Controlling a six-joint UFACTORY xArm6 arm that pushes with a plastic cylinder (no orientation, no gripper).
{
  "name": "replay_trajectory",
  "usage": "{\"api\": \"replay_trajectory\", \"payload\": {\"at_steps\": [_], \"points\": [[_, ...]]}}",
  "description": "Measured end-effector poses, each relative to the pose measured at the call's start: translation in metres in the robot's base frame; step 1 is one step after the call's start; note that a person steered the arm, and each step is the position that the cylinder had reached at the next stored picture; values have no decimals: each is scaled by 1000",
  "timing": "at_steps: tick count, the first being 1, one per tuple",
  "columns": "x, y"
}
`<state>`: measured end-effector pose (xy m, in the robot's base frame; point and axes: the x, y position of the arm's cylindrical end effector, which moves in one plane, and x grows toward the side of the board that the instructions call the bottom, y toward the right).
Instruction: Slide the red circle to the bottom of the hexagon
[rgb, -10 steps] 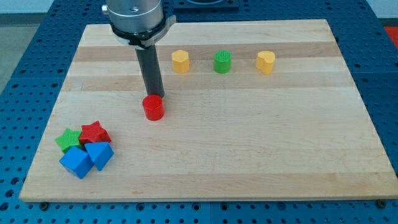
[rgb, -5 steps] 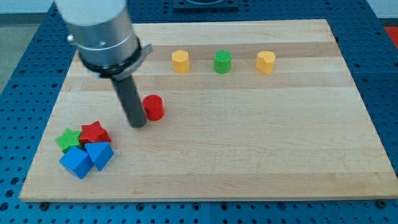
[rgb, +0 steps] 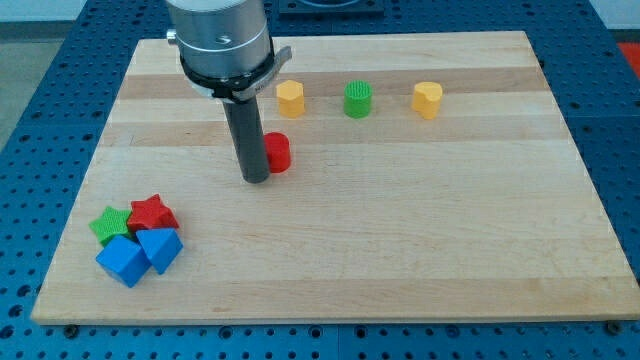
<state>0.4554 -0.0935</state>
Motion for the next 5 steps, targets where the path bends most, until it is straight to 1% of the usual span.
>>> {"api": "replay_trajectory", "payload": {"at_steps": [1,2,3,4,5], "points": [[0,-27],[0,-41],[-23,-41],[-28,-41],[-47,-39]]}}
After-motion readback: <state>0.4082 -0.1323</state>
